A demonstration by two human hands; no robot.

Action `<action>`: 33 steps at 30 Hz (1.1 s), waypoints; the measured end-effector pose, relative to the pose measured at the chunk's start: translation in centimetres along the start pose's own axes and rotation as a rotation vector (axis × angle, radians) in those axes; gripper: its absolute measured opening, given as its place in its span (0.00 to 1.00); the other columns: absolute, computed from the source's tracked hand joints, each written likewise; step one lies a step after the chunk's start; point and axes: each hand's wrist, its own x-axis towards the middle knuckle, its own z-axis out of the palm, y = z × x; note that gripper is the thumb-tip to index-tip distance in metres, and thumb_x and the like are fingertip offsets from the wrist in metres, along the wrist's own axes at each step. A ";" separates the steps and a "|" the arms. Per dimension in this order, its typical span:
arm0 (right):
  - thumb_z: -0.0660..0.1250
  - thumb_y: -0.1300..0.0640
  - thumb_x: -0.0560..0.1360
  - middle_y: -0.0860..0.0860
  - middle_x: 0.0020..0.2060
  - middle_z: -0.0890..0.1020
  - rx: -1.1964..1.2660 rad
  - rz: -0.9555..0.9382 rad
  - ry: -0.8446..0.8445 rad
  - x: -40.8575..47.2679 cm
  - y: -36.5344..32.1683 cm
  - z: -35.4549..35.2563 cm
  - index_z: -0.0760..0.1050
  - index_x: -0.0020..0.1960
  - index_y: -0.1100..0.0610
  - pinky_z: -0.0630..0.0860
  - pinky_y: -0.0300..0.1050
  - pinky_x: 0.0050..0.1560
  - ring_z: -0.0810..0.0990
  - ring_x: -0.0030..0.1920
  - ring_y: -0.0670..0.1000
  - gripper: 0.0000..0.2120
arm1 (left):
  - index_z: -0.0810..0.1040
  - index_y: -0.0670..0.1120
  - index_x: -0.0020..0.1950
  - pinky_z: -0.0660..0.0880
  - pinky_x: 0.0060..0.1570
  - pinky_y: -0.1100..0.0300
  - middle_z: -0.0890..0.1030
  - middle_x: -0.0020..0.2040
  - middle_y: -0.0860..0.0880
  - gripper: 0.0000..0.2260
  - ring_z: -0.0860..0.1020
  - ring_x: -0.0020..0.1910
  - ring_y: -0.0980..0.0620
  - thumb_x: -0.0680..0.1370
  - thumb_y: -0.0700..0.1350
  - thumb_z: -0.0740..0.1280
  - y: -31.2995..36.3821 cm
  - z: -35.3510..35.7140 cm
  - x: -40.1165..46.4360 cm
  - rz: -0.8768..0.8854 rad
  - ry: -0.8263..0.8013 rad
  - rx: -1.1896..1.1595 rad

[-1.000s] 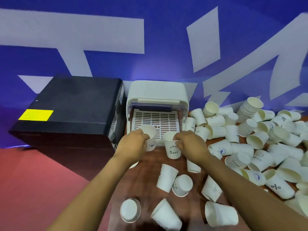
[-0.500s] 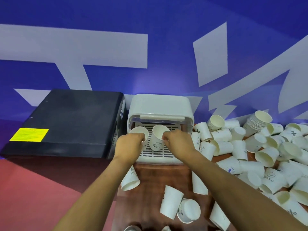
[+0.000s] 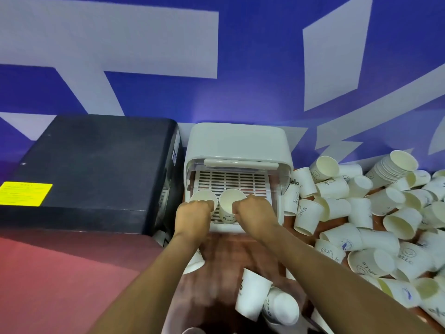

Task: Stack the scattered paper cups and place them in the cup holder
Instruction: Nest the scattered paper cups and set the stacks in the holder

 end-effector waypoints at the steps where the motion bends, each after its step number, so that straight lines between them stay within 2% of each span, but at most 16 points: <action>1: 0.61 0.64 0.75 0.56 0.49 0.81 -0.005 -0.005 -0.011 0.0 0.1 0.2 0.77 0.57 0.55 0.68 0.45 0.43 0.78 0.50 0.57 0.14 | 0.77 0.49 0.32 0.57 0.27 0.63 0.76 0.24 0.49 0.12 0.75 0.23 0.48 0.56 0.35 0.75 0.0 0.3 0.1 -0.003 0.019 0.036; 2: 0.61 0.64 0.75 0.57 0.49 0.81 0.001 -0.010 -0.019 0.0 0.2 0.5 0.76 0.57 0.55 0.69 0.45 0.43 0.78 0.50 0.58 0.14 | 0.76 0.49 0.30 0.56 0.26 0.64 0.75 0.22 0.50 0.14 0.73 0.21 0.49 0.52 0.35 0.76 -0.1 0.4 0.2 -0.003 0.066 0.073; 3: 0.61 0.64 0.75 0.57 0.50 0.81 0.008 -0.013 -0.022 -0.1 0.3 0.7 0.76 0.57 0.56 0.71 0.45 0.44 0.78 0.50 0.58 0.13 | 0.77 0.49 0.31 0.58 0.26 0.64 0.76 0.24 0.49 0.13 0.75 0.23 0.49 0.54 0.36 0.76 -0.2 0.7 0.2 -0.007 0.048 0.081; 6: 0.60 0.63 0.75 0.57 0.51 0.82 0.037 -0.015 -0.039 -0.1 0.4 1.3 0.77 0.58 0.55 0.74 0.46 0.48 0.79 0.51 0.58 0.14 | 0.78 0.50 0.47 0.66 0.37 0.58 0.83 0.40 0.48 0.10 0.80 0.41 0.47 0.71 0.37 0.66 -0.1 1.4 0.2 -0.009 0.031 0.071; 9: 0.60 0.60 0.76 0.57 0.54 0.81 0.111 -0.019 -0.072 -0.2 0.0 1.5 0.77 0.60 0.53 0.74 0.47 0.52 0.78 0.54 0.58 0.15 | 0.76 0.50 0.54 0.66 0.46 0.57 0.83 0.48 0.47 0.11 0.79 0.49 0.46 0.76 0.38 0.60 0.0 1.6 0.2 -0.030 -0.004 0.072; 11: 0.60 0.58 0.77 0.56 0.57 0.80 0.143 -0.028 -0.092 -0.4 -0.1 1.6 0.76 0.63 0.51 0.74 0.48 0.55 0.78 0.56 0.57 0.16 | 0.76 0.50 0.55 0.67 0.50 0.57 0.83 0.49 0.47 0.12 0.78 0.51 0.46 0.76 0.39 0.59 0.1 1.4 0.1 -0.037 -0.014 0.058; 15: 0.60 0.54 0.78 0.55 0.62 0.77 0.170 -0.025 -0.097 -1.0 0.2 1.2 0.71 0.68 0.48 0.72 0.50 0.60 0.76 0.61 0.56 0.19 | 0.75 0.51 0.59 0.65 0.49 0.57 0.82 0.49 0.47 0.15 0.77 0.52 0.46 0.75 0.40 0.60 -0.1 0.9 -0.5 -0.048 0.003 0.053; 21: 0.61 0.53 0.77 0.51 0.63 0.78 0.258 -0.001 -0.002 -3.9 0.5 0.0 0.71 0.67 0.48 0.74 0.48 0.60 0.76 0.60 0.53 0.18 | 0.74 0.51 0.63 0.67 0.53 0.57 0.81 0.54 0.49 0.16 0.75 0.57 0.47 0.75 0.43 0.61 -0.1 -0.7 -2.1 -0.077 0.046 -0.102; 24: 0.61 0.51 0.77 0.49 0.61 0.79 0.277 0.003 0.038 -6.1 0.8 -0.1 0.73 0.64 0.48 0.75 0.47 0.58 0.77 0.58 0.51 0.16 | 0.73 0.52 0.65 0.69 0.56 0.54 0.80 0.58 0.51 0.16 0.75 0.59 0.48 0.77 0.47 0.62 -0.6 -2.0 -3.5 -0.091 0.083 -0.257; 27: 0.60 0.51 0.77 0.47 0.59 0.79 0.351 0.058 0.068 -8.3 1.4 -0.2 0.75 0.62 0.48 0.75 0.44 0.56 0.77 0.57 0.49 0.15 | 0.74 0.52 0.64 0.73 0.56 0.53 0.80 0.60 0.53 0.15 0.76 0.58 0.50 0.77 0.48 0.62 -0.5 -3.2 -5.7 -0.095 0.085 -0.405; 30: 0.61 0.52 0.77 0.45 0.57 0.80 0.412 0.129 0.094 -10.8 2.0 -0.2 0.77 0.60 0.49 0.75 0.43 0.53 0.78 0.56 0.47 0.13 | 0.75 0.51 0.63 0.74 0.54 0.54 0.80 0.59 0.53 0.14 0.77 0.57 0.49 0.77 0.47 0.62 0.2 -3.4 -8.7 -0.081 0.099 -0.459; 33: 0.62 0.53 0.76 0.47 0.49 0.82 0.434 0.165 0.094 -13.4 2.2 0.7 0.79 0.53 0.51 0.77 0.45 0.49 0.79 0.50 0.48 0.09 | 0.77 0.53 0.59 0.75 0.53 0.55 0.81 0.54 0.52 0.12 0.78 0.54 0.49 0.76 0.48 0.63 1.5 -1.8 -11.7 -0.062 0.104 -0.496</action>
